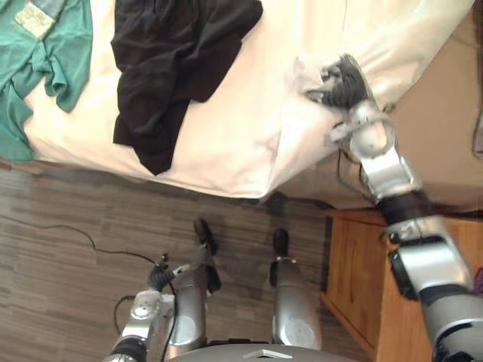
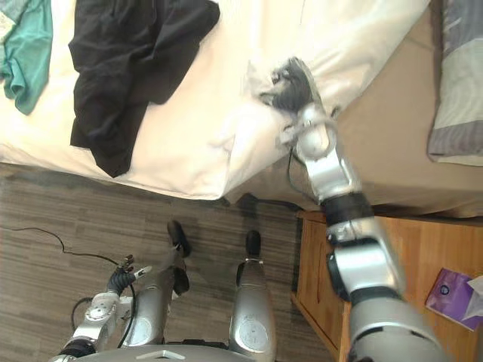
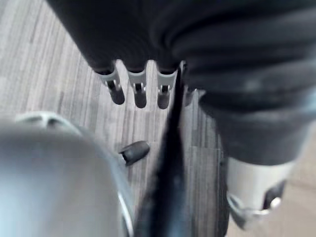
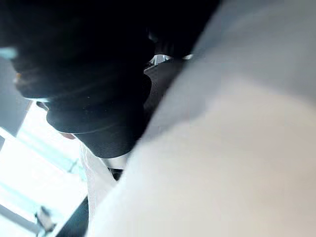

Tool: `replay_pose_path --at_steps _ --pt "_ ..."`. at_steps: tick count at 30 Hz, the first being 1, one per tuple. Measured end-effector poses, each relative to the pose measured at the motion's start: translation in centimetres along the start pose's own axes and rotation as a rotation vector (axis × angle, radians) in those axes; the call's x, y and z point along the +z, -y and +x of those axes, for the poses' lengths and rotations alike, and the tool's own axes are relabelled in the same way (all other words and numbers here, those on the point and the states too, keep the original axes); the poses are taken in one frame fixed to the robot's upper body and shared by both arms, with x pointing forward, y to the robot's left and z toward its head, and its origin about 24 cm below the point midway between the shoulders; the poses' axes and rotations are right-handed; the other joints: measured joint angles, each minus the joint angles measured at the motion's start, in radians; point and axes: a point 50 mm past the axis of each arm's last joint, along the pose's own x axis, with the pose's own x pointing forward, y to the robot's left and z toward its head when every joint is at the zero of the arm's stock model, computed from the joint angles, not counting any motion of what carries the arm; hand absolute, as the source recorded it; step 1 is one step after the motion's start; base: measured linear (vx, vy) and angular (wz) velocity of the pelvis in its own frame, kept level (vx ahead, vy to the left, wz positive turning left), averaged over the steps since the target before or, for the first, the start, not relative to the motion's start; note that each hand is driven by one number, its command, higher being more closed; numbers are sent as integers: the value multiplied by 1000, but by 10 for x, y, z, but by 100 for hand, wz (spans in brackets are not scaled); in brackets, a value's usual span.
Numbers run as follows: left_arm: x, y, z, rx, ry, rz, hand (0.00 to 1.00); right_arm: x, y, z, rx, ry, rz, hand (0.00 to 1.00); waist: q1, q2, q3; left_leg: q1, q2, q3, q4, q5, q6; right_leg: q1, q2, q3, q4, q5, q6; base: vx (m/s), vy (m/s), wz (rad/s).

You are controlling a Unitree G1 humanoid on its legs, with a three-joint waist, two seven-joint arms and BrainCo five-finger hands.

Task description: Tidy the bed and pick cloth on bed and put in laundry

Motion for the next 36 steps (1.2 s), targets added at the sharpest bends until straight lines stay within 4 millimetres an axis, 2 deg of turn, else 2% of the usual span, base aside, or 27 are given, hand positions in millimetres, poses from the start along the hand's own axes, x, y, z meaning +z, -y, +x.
replay_pose_path --at_steps 1,3,4,8,10,11,13,15,16,17,19,20,21,22,23,26,28,30,31,33,34,36 --pt "-1 0 0 0 -7 2 0 -7 -1 -8 -16 -28 25 100 -7 -3 -11 4 0 -8 0 -1 -1 12 1 -4 -10 0 0 118 -44 14" --pt "-10 -2 -2 4 -50 6 0 -32 -4 -39 -101 -140 123 100 -18 -24 -43 40 1 -12 0 -9 -3 64 5 -5 -43 3 2 103 -33 2" --pt "-15 -3 -3 8 -78 14 0 -44 -7 -57 -133 -197 159 0 -23 -32 -59 62 -2 -15 0 -14 -7 92 9 -3 -62 5 3 82 -31 -8" --pt "-29 -6 -9 18 -134 30 0 -71 -18 -104 -171 -346 211 0 -41 -38 -106 91 -4 -21 0 -28 -6 142 10 -1 -115 13 14 60 -13 -4" --pt "-37 -8 -12 27 -174 35 0 -88 -27 -139 -208 -479 275 0 -47 -36 -130 104 -4 -19 0 -39 -13 165 11 1 -145 18 13 52 -11 -8" --pt "-39 -8 -12 30 -187 34 0 -92 -31 -148 -219 -517 301 0 -48 -37 -140 106 -3 -18 0 -42 -14 170 12 2 -152 20 14 57 -12 -7" --pt "-46 -11 -15 45 -220 21 0 -108 -50 -185 -226 -665 373 0 -54 -41 -160 136 0 -5 0 -54 -14 203 17 13 -185 31 12 74 -14 -16" --pt "-50 -11 -17 45 -237 27 0 -116 -59 -200 -223 -739 409 0 -54 -42 -172 155 0 4 0 -62 -18 221 18 23 -198 35 13 49 -10 -20" --pt "-53 -11 -18 45 -257 29 0 -128 -69 -221 -215 -850 433 0 -52 -41 -188 167 1 13 0 -68 -19 234 19 29 -211 38 13 50 -10 -18" --pt "-54 -11 -18 47 -262 27 0 -133 -75 -234 -210 -913 444 0 -50 -42 -192 175 1 18 0 -71 -19 243 19 32 -216 39 13 86 -16 -18" --pt "-57 -11 -20 55 -279 17 0 -146 -97 -290 -204 -1179 522 0 -48 -38 -206 197 1 28 0 -83 -22 266 19 41 -231 40 14 96 -17 -14" --pt "-58 -11 -20 58 -282 13 0 -147 -102 -303 -201 -1235 534 0 -47 -37 -209 200 1 31 0 -85 -23 268 19 44 -233 40 14 83 -15 -16" --pt "-59 -12 -20 71 -287 1 0 -149 -107 -331 -205 -1355 546 0 -45 -37 -209 211 1 40 0 -90 -23 278 20 52 -236 41 14 70 -11 -16" --pt "-59 -12 -20 77 -291 -4 0 -150 -108 -343 -213 -1407 549 0 -44 -37 -209 217 1 45 0 -92 -24 282 20 55 -239 42 14 80 -13 -22" --pt "-62 -14 -22 88 -303 -15 0 -151 -106 -371 -246 -1520 542 0 -47 -38 -213 231 0 53 0 -98 -25 291 19 59 -243 44 11 68 -9 -15" --pt "-66 -16 -23 102 -321 -30 0 -154 -91 -411 -356 -1685 515 0 -56 -43 -223 248 -1 54 -1 -104 -28 310 19 58 -247 43 11 70 -8 -4" --pt "-67 -18 -24 108 -325 -36 0 -157 -79 -420 -413 -1715 497 0 -59 -44 -226 251 -2 54 -1 -105 -27 318 19 57 -249 43 11 56 -7 0" --pt "-69 -20 -26 120 -330 -46 0 -165 -55 -420 -508 -1709 458 0 -59 -45 -227 262 -3 57 -1 -107 -25 324 18 59 -248 40 12 36 -1 -3" --pt "-71 -22 -27 127 -334 -51 0 -170 -43 -416 -542 -1688 434 100 -60 -46 -232 264 -3 58 -1 -108 -25 324 17 60 -248 38 12 22 0 -4" --pt "-74 -25 -30 145 -337 -75 0 -179 -11 -381 -618 -1530 387 100 -61 -48 -239 265 -1 64 -1 -110 -28 323 17 63 -245 36 11 25 -4 -5" --pt "-75 -25 -31 149 -337 -82 0 -180 -2 -366 -627 -1464 377 100 -62 -49 -239 266 0 67 -1 -110 -28 322 17 66 -244 36 11 11 -2 -11" --pt "-77 -26 -32 154 -340 -91 0 -172 27 -312 -648 -1211 340 100 -66 -49 -239 272 0 80 -1 -111 -28 318 18 81 -241 37 11 2 3 -17"
